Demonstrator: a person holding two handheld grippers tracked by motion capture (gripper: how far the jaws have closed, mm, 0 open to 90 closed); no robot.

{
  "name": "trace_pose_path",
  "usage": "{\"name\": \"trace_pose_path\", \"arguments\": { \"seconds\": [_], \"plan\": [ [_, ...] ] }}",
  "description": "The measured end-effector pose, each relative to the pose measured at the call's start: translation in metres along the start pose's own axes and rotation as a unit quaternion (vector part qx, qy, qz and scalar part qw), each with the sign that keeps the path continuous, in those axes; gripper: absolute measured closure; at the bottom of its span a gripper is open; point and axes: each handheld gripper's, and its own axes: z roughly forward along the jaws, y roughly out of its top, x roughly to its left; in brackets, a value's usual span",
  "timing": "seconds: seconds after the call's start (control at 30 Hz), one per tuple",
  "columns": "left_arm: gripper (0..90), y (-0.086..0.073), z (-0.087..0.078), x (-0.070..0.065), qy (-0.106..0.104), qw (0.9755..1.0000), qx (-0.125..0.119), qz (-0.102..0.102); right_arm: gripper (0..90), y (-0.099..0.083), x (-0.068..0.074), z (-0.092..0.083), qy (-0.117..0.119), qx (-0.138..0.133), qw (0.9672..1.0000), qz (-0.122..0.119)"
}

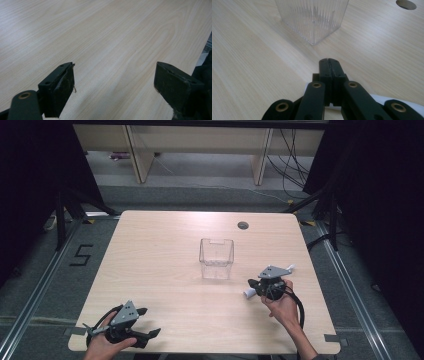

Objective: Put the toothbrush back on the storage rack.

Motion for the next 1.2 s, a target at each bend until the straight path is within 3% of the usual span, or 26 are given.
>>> {"name": "trace_pose_path", "arguments": {
  "seconds": [0.07,0.13,0.17,0.2,0.23,0.27,0.3,0.37,0.4,0.43,0.47,0.53,0.6,0.63,0.67,0.8,0.87,1.03,1.2],
  "plan": [
    [16.2,0.0,0.0,0.001,0.002,1.0,0.007,0.004,90.0,0.001,-0.001,0.003,-0.003,-0.005,1.0,-0.001],
    [16.2,0.0,0.001,-0.002,-0.001,0.9999,-0.006,-0.009,90.0,0.001,-0.002,0.007,0.004,-0.002,1.0,-0.005],
    [16.2,0.001,0.0,0.0,0.002,1.0,0.003,0.004,90.0,0.001,-0.001,0.008,0.004,0.003,1.0,0.005],
    [16.2,0.001,0.001,-0.001,-0.001,1.0,-0.004,-0.003,90.0,0.001,-0.002,0.01,0.006,0.002,0.9999,-0.008],
    [16.2,0.0,0.0,-0.001,-0.001,1.0,-0.003,-0.003,90.0,0.001,0.0,0.01,0.006,0.007,0.9999,0.004],
    [16.2,0.0,0.0,0.0,0.002,1.0,0.005,0.003,90.0,0.001,-0.002,0.011,0.008,0.009,0.9999,-0.002],
    [16.2,0.0,0.0,-0.001,-0.001,1.0,-0.001,-0.003,90.0,0.001,-0.002,0.012,0.009,0.013,0.9999,-0.002],
    [16.2,0.0,-0.001,0.001,0.002,1.0,0.006,0.005,90.0,0.001,0.0,0.013,0.014,0.025,0.9994,0.018],
    [16.2,0.0,0.001,-0.001,0.001,1.0,-0.004,-0.004,90.0,0.002,0.001,0.014,0.015,0.03,0.9993,0.018],
    [16.2,0.001,0.0,0.001,0.002,1.0,0.004,0.007,90.0,0.002,0.001,0.015,0.018,0.029,0.9993,0.014],
    [16.2,0.0,0.002,-0.002,-0.004,0.9999,-0.013,-0.01,90.0,0.002,0.0,0.016,0.019,0.029,0.9994,0.006],
    [16.3,0.0,0.001,-0.001,0.0,1.0,0.0,-0.001,90.0,0.002,0.002,0.018,0.021,0.035,0.9991,0.015],
    [16.3,0.0,0.001,-0.002,-0.002,1.0,-0.004,-0.009,90.0,0.002,0.001,0.021,0.026,0.04,0.9988,0.007],
    [16.3,0.0,-0.001,0.0,0.002,1.0,0.005,0.004,90.0,0.001,0.004,0.022,0.022,0.041,0.9987,0.02],
    [16.3,0.0,0.001,-0.001,-0.004,0.9999,-0.011,-0.007,90.0,0.002,0.003,0.022,0.024,0.046,0.9986,0.009],
    [16.3,0.001,0.0,-0.001,0.001,1.0,-0.001,0.0,90.0,0.002,0.003,0.024,0.028,0.052,0.9982,0.0],
    [16.3,0.0,0.001,-0.002,-0.002,0.9999,-0.007,-0.01,90.0,0.001,0.004,0.023,0.027,0.056,0.9981,0.003],
    [16.3,0.001,-0.001,0.001,0.0,0.9999,0.007,0.009,90.0,0.0,0.006,0.024,0.037,0.063,0.9973,-0.011],
    [16.3,0.001,-0.001,0.0,-0.002,1.0,0.005,0.004,90.0,-0.003,0.005,0.026,0.035,0.056,0.9975,-0.024]
  ]
}}
